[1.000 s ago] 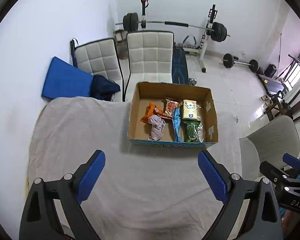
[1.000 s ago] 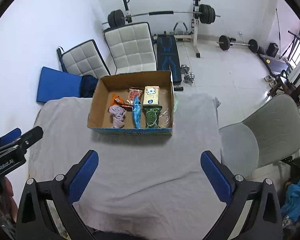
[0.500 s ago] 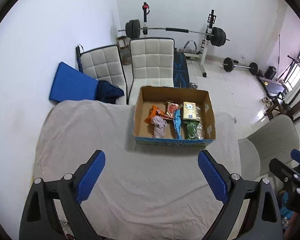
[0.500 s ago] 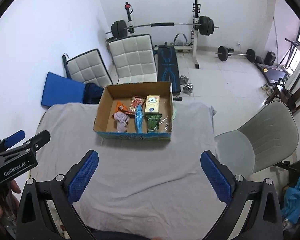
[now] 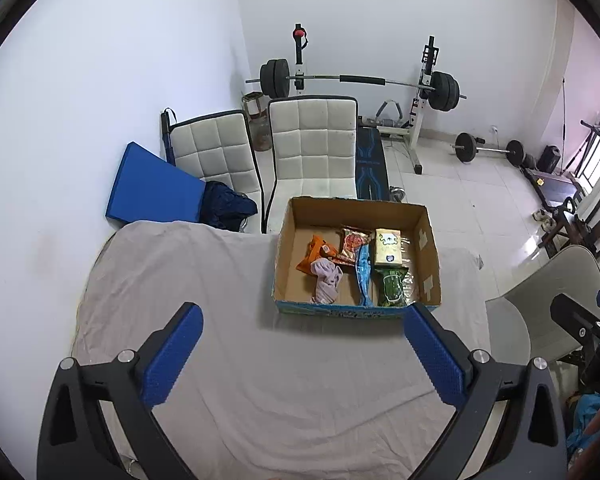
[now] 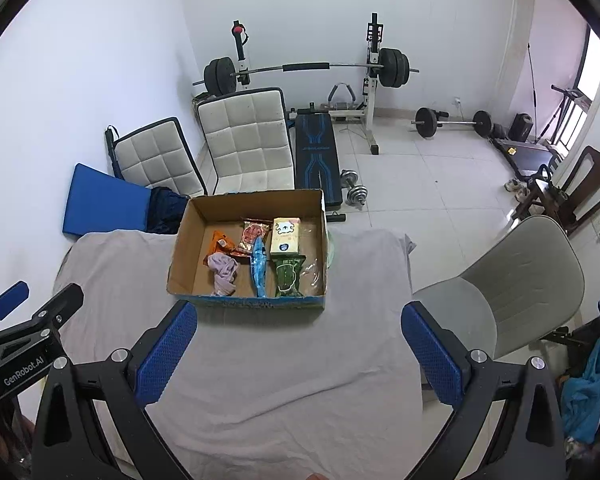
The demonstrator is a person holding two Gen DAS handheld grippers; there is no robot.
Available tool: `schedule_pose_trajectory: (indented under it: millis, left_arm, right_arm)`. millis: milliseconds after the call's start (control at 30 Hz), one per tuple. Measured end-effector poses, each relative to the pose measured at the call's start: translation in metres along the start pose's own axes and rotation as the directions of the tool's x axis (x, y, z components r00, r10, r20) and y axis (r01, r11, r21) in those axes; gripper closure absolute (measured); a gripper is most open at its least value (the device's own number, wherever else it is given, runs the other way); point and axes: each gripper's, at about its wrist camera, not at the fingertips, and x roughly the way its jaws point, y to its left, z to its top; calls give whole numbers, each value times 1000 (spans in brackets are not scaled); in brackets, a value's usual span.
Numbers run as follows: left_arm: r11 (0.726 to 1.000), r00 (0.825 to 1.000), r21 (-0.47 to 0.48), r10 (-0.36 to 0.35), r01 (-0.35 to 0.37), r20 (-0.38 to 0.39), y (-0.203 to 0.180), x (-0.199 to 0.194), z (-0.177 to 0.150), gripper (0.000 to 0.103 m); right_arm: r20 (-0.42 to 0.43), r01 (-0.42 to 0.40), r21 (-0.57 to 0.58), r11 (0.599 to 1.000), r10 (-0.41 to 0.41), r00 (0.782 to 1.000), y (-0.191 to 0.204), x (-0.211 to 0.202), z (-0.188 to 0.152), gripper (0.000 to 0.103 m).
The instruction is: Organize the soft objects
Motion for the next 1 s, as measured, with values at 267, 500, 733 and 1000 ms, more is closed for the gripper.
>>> schedule_pose_trajectory:
  millis: [267, 500, 733, 1000]
  left_arm:
    - [1000, 1000, -3, 9, -9, 0, 0, 5, 3, 0]
    - [1000, 1000, -1, 7, -7, 1, -1, 10, 7, 0]
    - [1000, 1000, 6, -1, 1, 7, -4, 8, 7, 0]
    - [1000, 1000, 9, -8, 8, 13, -5, 3, 4, 0]
  right_arm:
    - [-9, 5, -9, 1000, -5, 1000, 4, 11, 4, 0]
    - [-14, 7, -10, 1000, -7, 1000, 3, 15, 1, 0]
    - [-9, 15, -8, 1000, -16, 1000, 2, 13, -1, 0]
    - [-4, 20, -11, 1000, -20, 1000, 3, 10, -1, 0]
